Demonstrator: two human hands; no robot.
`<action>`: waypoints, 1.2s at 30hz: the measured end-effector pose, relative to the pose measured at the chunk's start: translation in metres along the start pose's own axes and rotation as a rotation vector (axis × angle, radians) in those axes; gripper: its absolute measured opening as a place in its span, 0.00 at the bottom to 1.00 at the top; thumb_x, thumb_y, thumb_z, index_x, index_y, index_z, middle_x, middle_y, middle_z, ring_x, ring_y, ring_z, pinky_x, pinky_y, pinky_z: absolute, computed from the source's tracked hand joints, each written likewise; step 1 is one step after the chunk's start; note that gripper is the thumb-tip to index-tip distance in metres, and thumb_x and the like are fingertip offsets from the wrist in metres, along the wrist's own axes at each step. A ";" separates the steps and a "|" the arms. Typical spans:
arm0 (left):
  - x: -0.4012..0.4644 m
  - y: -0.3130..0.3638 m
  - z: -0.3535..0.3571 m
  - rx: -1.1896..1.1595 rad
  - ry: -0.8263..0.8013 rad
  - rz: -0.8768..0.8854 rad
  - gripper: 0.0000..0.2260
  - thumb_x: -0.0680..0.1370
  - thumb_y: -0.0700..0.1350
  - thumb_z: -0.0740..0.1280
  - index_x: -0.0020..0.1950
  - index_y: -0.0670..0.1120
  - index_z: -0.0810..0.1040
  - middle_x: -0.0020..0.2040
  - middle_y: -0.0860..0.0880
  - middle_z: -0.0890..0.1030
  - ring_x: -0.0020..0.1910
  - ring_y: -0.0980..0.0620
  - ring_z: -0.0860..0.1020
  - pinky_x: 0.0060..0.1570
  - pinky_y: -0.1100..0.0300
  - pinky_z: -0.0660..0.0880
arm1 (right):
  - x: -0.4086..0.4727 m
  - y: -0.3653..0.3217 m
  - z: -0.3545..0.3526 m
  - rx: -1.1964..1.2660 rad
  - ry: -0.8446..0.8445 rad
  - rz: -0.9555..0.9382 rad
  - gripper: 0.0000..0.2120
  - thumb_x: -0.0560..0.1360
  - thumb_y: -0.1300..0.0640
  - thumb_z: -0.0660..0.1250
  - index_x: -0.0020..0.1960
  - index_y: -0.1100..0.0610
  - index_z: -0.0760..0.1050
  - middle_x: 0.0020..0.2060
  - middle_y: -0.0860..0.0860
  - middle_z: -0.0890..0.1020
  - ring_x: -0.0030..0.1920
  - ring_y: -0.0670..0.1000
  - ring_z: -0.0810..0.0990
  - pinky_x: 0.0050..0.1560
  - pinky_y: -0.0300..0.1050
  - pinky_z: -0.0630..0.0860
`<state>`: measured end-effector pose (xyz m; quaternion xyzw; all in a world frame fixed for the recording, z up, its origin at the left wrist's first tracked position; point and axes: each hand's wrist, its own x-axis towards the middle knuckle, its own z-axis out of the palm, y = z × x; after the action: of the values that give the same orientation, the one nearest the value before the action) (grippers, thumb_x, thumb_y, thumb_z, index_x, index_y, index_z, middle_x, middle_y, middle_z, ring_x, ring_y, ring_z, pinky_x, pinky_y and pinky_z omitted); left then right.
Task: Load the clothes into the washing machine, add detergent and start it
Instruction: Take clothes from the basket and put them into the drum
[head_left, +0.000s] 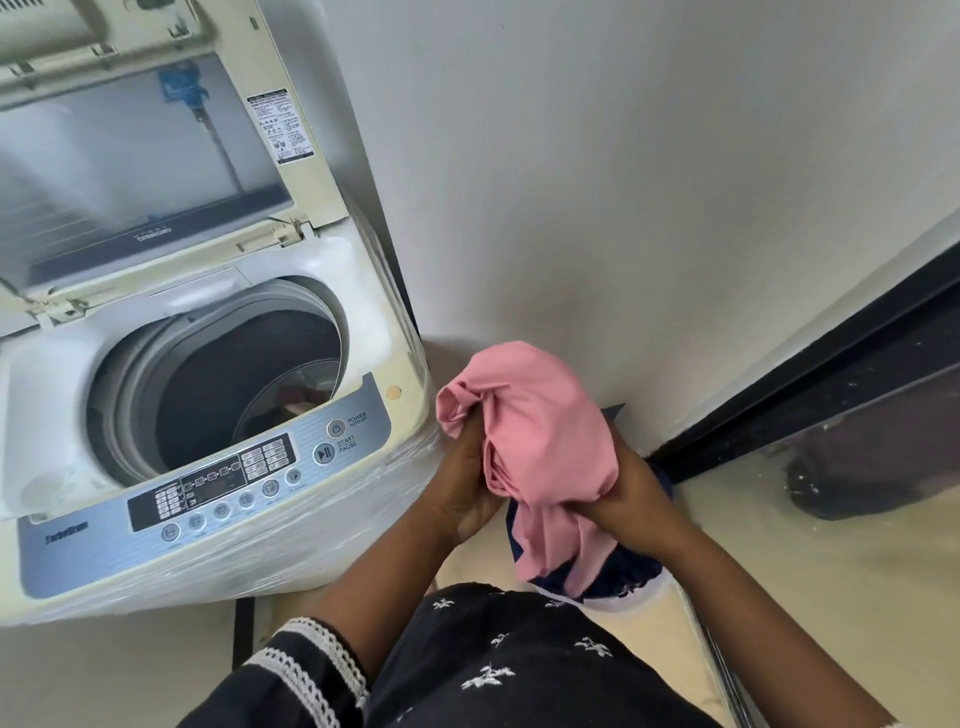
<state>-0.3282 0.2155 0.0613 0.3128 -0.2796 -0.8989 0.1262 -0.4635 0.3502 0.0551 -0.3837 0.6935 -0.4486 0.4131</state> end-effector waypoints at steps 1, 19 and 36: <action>0.002 0.001 0.001 0.171 0.054 0.017 0.20 0.74 0.63 0.67 0.60 0.52 0.80 0.61 0.48 0.82 0.58 0.51 0.81 0.55 0.53 0.79 | 0.000 0.004 0.002 0.003 0.061 0.027 0.35 0.60 0.43 0.76 0.65 0.39 0.66 0.60 0.40 0.78 0.60 0.36 0.77 0.53 0.31 0.75; 0.008 -0.022 0.002 0.668 0.075 0.535 0.37 0.69 0.34 0.69 0.73 0.50 0.56 0.34 0.47 0.77 0.29 0.52 0.75 0.32 0.61 0.73 | -0.006 -0.035 -0.031 -0.192 0.078 -0.200 0.45 0.63 0.56 0.82 0.72 0.43 0.61 0.69 0.43 0.67 0.69 0.40 0.68 0.65 0.31 0.68; 0.006 0.007 -0.009 0.872 0.285 0.251 0.34 0.76 0.42 0.70 0.77 0.53 0.55 0.66 0.47 0.73 0.58 0.53 0.76 0.56 0.57 0.76 | -0.030 0.028 -0.014 -0.364 0.339 0.067 0.29 0.62 0.46 0.70 0.62 0.45 0.69 0.47 0.42 0.80 0.49 0.53 0.82 0.40 0.37 0.74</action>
<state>-0.3264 0.2037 0.0564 0.4206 -0.6463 -0.6237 0.1281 -0.4701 0.3906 0.0393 -0.3479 0.8344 -0.3605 0.2297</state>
